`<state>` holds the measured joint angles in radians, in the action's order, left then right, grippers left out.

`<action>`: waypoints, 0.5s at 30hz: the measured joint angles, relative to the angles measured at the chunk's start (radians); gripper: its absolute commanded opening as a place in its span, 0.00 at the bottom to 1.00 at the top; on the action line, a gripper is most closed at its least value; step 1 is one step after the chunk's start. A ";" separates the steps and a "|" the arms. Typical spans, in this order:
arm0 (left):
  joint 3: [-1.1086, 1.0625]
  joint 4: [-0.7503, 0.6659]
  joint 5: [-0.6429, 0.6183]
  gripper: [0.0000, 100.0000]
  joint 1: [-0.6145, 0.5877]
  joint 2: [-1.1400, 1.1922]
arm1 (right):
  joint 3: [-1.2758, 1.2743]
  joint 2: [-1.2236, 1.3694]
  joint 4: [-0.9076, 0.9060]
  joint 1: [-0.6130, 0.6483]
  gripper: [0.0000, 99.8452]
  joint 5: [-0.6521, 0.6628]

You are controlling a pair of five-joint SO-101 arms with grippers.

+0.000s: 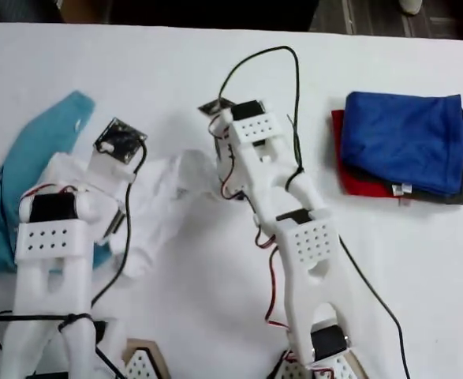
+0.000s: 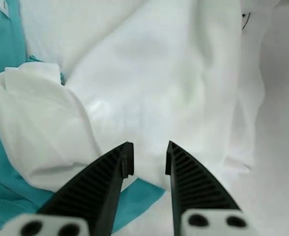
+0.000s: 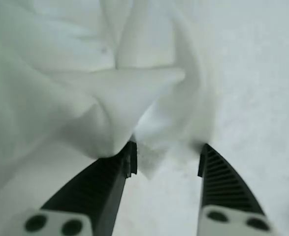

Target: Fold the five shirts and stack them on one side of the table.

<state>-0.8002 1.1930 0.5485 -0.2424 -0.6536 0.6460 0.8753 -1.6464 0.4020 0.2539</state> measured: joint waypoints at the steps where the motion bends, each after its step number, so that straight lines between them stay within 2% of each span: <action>1: 0.000 0.000 0.000 0.14 0.000 0.000 | 0.006 0.009 -0.002 0.000 0.07 0.000; 2: 0.000 0.000 0.000 0.14 0.000 0.000 | 0.017 0.020 0.000 0.000 0.01 -0.002; 4: -0.006 0.000 0.000 0.14 0.000 0.000 | 0.021 0.029 0.012 -0.008 0.03 -0.002; 10: -0.006 0.000 0.000 0.14 0.000 0.000 | 0.051 0.026 0.009 -0.078 0.02 0.006; 15: -0.006 0.000 0.000 0.14 0.000 0.000 | 0.132 -0.069 -0.028 -0.150 0.02 0.120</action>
<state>-0.8063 1.1930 0.5485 -0.2424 -0.6536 0.7779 0.8063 -1.6740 0.2516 0.3736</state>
